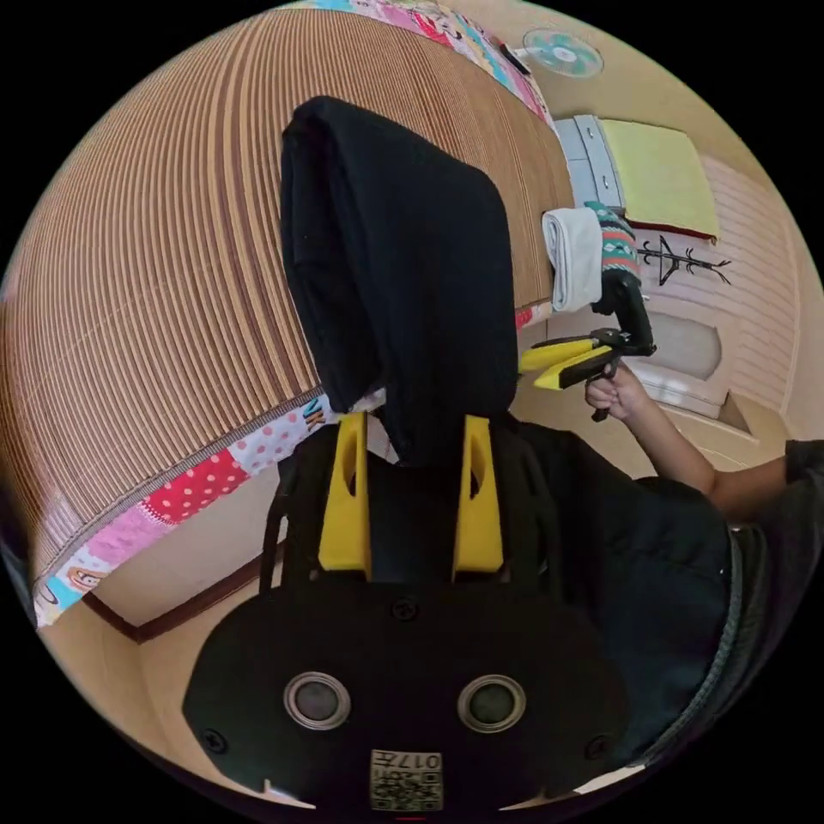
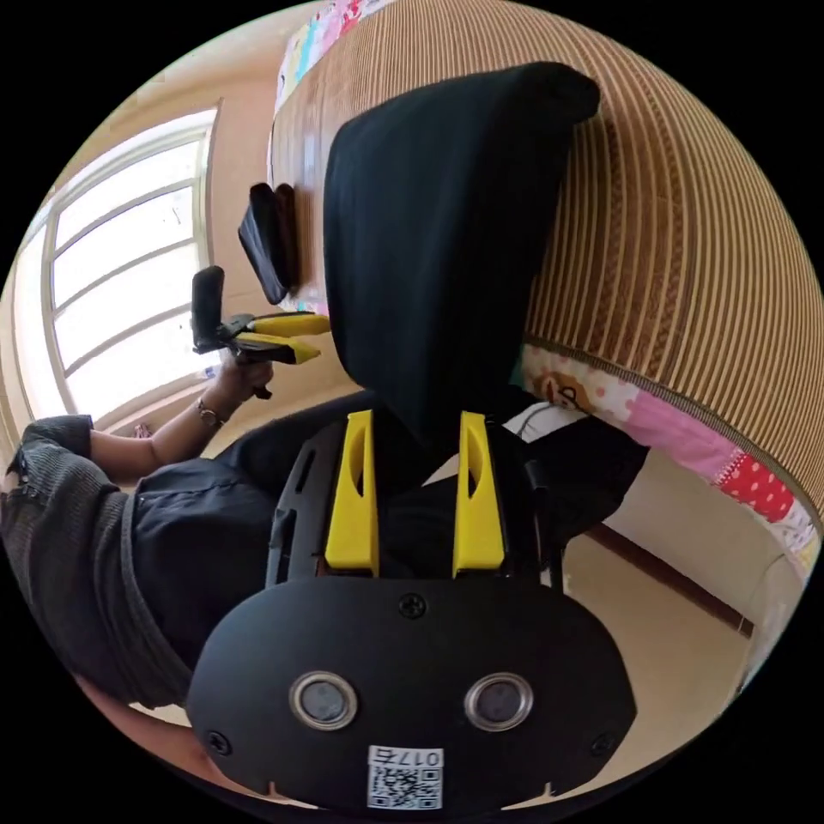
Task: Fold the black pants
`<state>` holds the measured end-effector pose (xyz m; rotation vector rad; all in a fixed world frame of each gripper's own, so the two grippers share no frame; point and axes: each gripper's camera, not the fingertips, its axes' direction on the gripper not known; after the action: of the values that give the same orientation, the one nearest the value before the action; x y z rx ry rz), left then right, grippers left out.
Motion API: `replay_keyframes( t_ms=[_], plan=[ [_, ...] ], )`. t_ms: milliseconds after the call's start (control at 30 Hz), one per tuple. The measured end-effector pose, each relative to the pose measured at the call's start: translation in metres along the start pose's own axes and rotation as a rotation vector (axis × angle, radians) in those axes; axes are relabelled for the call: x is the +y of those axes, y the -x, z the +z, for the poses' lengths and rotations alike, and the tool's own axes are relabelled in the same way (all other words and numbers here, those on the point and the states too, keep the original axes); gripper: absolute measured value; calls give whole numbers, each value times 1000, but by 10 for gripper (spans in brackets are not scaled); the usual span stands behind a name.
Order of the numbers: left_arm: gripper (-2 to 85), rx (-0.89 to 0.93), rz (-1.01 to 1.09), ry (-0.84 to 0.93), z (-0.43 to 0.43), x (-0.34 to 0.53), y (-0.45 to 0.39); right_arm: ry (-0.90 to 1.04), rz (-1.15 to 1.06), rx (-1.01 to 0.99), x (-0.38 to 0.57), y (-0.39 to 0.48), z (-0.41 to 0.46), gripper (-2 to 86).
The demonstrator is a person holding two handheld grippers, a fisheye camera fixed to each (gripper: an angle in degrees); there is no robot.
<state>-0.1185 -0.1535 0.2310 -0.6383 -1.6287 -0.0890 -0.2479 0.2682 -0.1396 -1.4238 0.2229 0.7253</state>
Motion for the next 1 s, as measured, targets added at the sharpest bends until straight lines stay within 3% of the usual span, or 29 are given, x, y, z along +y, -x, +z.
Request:
replay_keyframes(
  t_ms=[167,367,567,733,933,1000],
  plan=[
    [209,47,-69,-241,-48,-54,35,-224,26,-74,-40,-32,-51,184],
    [216,103,-151,-131,12,-97,57,-134,94,-160,-84,-87,0,205],
    [113,367,-310,-141,49,-92,71,-199,157,-280,-56,-94,21,140],
    [74,240,-223,-231,-10,-80,50,-43,-30,-232,-72,3,26,93],
    [72,114,-264,-554,-152,4,61,22,-255,-322,-121,164,83,87],
    [76,-12,-265,-694,-214,43,63,30,-347,-332,-143,223,106,90]
  ],
)
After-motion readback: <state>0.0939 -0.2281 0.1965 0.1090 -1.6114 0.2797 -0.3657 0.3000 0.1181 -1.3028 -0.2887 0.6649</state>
